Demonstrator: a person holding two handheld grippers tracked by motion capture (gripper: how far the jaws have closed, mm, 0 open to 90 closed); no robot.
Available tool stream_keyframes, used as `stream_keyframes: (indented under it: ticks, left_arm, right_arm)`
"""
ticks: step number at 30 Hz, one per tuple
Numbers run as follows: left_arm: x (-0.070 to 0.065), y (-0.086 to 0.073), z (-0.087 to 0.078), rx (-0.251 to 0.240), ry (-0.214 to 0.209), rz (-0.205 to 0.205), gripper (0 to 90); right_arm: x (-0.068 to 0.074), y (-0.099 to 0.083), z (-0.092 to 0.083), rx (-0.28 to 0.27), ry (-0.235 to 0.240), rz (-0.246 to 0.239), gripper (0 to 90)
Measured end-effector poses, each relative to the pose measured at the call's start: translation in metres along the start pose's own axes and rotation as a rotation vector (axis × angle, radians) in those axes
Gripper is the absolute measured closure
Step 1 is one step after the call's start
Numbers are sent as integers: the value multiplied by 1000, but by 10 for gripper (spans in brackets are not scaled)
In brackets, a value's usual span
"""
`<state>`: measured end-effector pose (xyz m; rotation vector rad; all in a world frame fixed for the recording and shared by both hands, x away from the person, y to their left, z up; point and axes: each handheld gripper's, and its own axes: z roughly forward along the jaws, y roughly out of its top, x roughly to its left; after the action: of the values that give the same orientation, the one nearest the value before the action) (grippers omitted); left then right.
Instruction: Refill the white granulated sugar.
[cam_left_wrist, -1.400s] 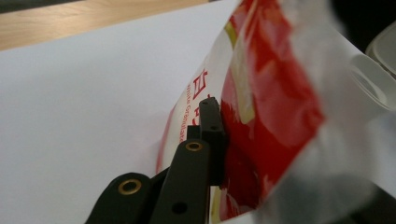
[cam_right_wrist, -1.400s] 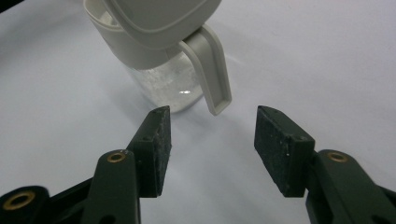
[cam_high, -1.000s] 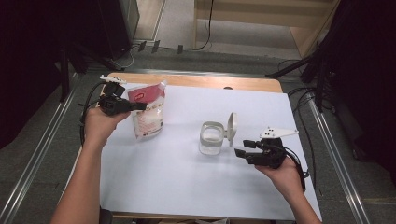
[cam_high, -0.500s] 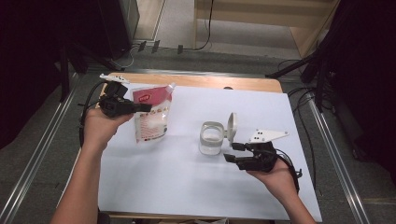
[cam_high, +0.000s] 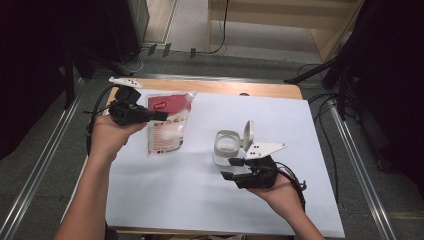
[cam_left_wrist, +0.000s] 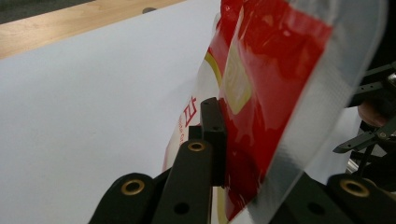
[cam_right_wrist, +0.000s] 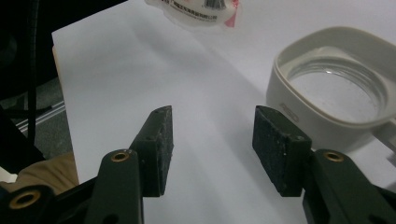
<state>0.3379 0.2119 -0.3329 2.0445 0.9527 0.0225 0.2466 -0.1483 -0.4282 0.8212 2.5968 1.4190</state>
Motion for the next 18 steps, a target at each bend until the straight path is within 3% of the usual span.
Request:
stream_keyframes:
  ticks: [6, 10, 14, 18]
  left_arm:
    - [-8, 4, -3, -6, -14, 21, 900]
    - [-10, 6, -5, -6, -27, 29, 900]
    - [-12, 7, -6, -21, -75, 43, 900]
    - [-15, 9, -6, -15, -78, 55, 900]
  right_arm:
    - [6, 5, 13, 22, 11, 3, 487]
    - [13, 10, 26, 32, 22, -20, 487]
    - [21, 19, 39, 27, 33, -33, 490]
    - [25, 27, 55, 40, 51, -10, 516]
